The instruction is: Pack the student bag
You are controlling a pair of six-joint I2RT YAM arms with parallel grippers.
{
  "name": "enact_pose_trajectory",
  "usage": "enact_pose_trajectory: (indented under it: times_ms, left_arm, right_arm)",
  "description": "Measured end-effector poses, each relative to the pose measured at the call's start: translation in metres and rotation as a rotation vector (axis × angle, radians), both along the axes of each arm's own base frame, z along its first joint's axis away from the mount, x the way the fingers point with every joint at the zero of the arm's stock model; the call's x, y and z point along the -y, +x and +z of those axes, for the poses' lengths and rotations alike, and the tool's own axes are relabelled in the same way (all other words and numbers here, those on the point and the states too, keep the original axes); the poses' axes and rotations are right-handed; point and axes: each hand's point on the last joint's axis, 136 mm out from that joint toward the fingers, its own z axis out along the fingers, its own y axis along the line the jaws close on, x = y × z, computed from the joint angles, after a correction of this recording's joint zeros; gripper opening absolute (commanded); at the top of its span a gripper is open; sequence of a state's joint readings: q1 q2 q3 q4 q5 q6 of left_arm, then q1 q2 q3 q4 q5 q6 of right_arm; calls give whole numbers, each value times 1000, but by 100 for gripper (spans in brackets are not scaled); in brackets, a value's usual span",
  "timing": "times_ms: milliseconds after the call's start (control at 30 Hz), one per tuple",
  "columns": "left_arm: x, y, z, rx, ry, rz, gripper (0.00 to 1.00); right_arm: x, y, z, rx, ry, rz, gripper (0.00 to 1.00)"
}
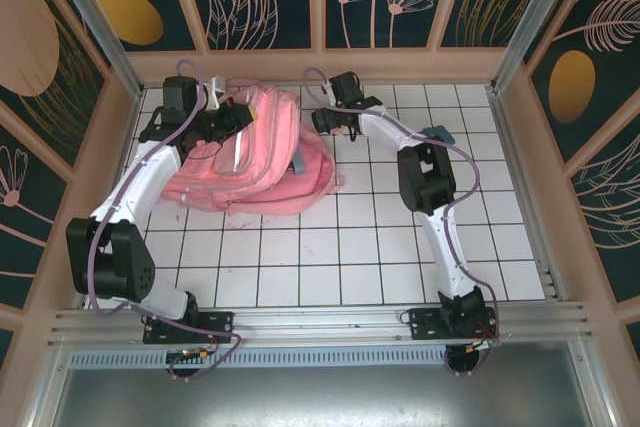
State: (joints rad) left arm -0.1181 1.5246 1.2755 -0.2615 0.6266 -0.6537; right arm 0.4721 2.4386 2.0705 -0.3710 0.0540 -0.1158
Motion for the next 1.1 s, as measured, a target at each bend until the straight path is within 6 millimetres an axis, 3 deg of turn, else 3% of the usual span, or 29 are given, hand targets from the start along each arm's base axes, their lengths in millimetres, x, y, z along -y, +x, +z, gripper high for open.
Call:
enact_pose_trajectory:
  times_ms: [267, 533, 700, 967, 1100]
  left_arm:
    - [-9, -7, -2, -5, 74, 17, 0]
    - [-13, -11, -3, -10, 99, 29, 0]
    - [-13, -12, -2, -9, 97, 26, 0]
    - [-11, -7, 0, -12, 60, 33, 0]
    - [-7, -1, -6, -32, 31, 29, 0]
  right_arm:
    - [-2, -8, -15, -58, 11, 39, 95]
    - [-3, -8, -16, -60, 12, 40, 73]
    - [-2, -9, -17, -52, 18, 33, 66]
    - [12, -34, -10, -92, 38, -15, 64]
    - [17, -48, 11, -89, 62, -35, 64]
